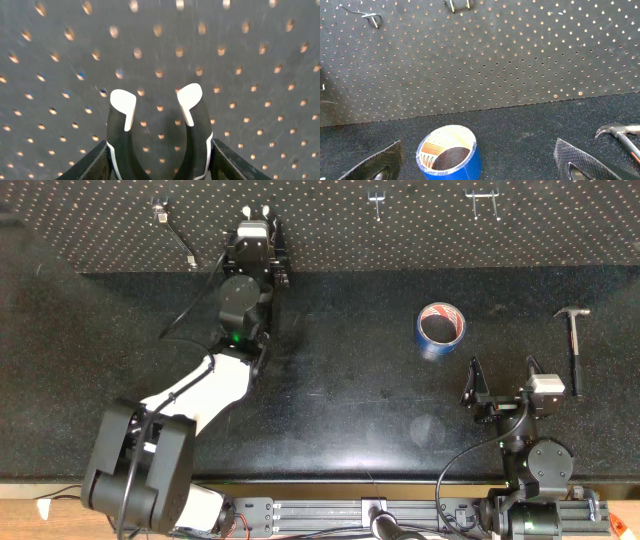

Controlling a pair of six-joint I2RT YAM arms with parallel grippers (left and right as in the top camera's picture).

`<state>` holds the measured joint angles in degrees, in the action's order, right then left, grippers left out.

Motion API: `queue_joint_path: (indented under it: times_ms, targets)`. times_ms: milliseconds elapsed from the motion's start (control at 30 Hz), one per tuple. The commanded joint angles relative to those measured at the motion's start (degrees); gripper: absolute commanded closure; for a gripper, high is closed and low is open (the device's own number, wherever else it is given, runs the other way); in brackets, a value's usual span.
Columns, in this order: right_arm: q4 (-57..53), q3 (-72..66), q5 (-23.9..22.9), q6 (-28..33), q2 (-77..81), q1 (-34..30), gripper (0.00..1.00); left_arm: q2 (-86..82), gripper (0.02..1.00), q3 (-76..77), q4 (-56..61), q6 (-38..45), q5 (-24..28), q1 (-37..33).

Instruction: Place Tools Onto Pegboard

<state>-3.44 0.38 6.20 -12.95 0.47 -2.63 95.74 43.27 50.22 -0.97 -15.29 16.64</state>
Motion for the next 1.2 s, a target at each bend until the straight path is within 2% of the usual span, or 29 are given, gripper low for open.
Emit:
queue_joint_path:
  times_ms: [33,100,167,200,233,333,367,533,600,667,733,900,967,1067,1200]
  targets:
    - [-0.2,-0.1,0.7,0.6,-0.4,-0.3,0.025,0.3,0.989,1.5,0.8,-0.7,1.0,-0.2]
    - [-0.2,-0.1,0.7,0.6,-0.4,-0.3,0.025,0.3,0.991,1.5,0.8,-0.7,1.0,-0.2]
    - [-0.2,-0.1,0.7,0.6,-0.4,-0.3,0.025,0.3,0.829,1.5,0.8,-0.7,1.0,-0.2]
    - [-0.2,-0.1,0.7,0.6,-0.4,-0.3,0.025,0.3,0.803,1.5,0.8,-0.7,1.0,-0.2]
    - [-0.2,-0.1,0.7,0.6,-0.4,-0.3,0.025,0.3,0.713,1.5,0.8,-0.7,1.0,-0.2]
    - [-0.2,-0.1,0.7,0.6,-0.4,-0.3,0.025,0.3,0.579,1.5,0.8,-0.7,1.0,-0.2]
    - [-0.2,-0.1,0.7,0.6,-0.4,-0.3,0.025,0.3,0.485,1.5,0.8,-0.7,1.0,-0.2]
    - [-0.2,-0.1,0.7,0.6,-0.4,-0.3,0.025,0.3,0.358,1.5,0.7,-0.7,1.0,-0.2]
    - [-0.2,-0.1,0.7,0.6,-0.4,-0.3,0.025,0.2,0.222,1.5,0.6,-0.7,1.0,-0.2]
    - [-0.2,-0.1,0.7,0.6,-0.4,-0.3,0.025,0.2,0.145,1.5,0.5,-0.7,1.0,-0.2]
    - [-0.2,-0.1,0.7,0.6,-0.4,-0.3,0.025,0.2,0.023,1.5,-0.1,-0.7,1.0,-0.2]
    - [-0.2,-0.1,0.7,0.6,-0.4,-0.3,0.025,-8.3,0.023,1.5,-11.7,-0.7,1.2,-1.9]
    - [-0.2,-0.1,0.7,0.6,-0.4,-0.3,0.025,-13.9,0.023,1.5,-24.4,-0.7,6.5,-4.6]
    - [-0.2,-0.1,0.7,0.6,-0.4,-0.3,0.025,-19.5,0.023,0.8,-34.4,-0.7,11.5,-7.7]
    - [-0.2,-0.1,0.7,0.6,-0.4,-0.3,0.025,-32.5,0.023,-9.9,-37.1,-2.2,11.3,-9.6]
